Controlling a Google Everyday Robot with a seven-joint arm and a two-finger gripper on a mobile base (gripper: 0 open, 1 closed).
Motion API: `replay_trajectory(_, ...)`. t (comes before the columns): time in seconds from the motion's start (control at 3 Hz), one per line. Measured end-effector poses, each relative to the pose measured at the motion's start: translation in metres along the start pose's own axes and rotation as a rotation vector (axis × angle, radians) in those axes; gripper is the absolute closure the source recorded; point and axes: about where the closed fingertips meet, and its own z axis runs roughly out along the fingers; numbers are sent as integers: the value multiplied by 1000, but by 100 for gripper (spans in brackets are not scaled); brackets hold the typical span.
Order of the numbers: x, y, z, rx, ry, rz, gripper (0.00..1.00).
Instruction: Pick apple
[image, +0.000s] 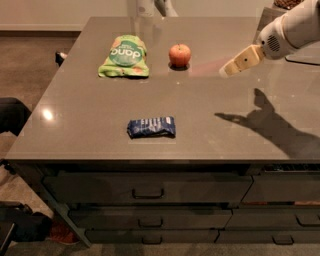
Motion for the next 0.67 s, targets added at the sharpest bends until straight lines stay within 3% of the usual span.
replay_trajectory(0.33,-25,-10,35,32,-81,67,0)
replay_trajectory(0.67,-52,-2,74,36,-134,80,0)
